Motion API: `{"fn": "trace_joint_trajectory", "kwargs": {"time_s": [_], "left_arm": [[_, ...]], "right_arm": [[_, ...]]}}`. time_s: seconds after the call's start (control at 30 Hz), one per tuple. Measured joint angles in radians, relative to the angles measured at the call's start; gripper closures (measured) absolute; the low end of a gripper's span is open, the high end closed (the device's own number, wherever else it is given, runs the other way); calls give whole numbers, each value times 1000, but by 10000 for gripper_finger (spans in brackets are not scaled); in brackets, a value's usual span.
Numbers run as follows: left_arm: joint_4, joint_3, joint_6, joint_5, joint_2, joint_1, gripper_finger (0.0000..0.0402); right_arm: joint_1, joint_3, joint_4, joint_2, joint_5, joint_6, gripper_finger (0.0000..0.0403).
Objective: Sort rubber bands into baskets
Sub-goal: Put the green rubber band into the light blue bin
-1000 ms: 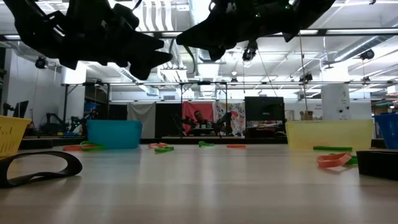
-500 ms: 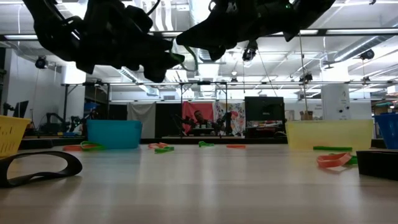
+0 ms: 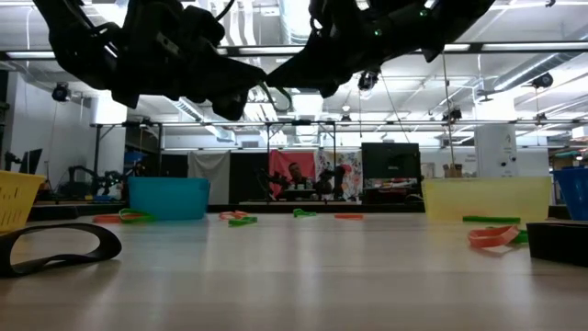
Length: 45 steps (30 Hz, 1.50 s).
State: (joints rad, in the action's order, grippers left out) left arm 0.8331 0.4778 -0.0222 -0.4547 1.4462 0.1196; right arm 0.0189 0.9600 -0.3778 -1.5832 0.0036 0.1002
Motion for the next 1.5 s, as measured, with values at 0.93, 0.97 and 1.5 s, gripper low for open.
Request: {"fn": "trace_joint_trajectory", "kwargs": {"time_s": [0.93,0.97,1.5], "left_arm": [[-894,-1,-122,553,-401,335,402],[-946,2,-128,565,-412,363,402],[-1167,69,-83,614,-347,520,400]], "right_arm": [[-95,0,138,31,139,-155,216],[-95,0,138,31,139,-155,216],[-95,-6,146,30,139,-160,216]]}}
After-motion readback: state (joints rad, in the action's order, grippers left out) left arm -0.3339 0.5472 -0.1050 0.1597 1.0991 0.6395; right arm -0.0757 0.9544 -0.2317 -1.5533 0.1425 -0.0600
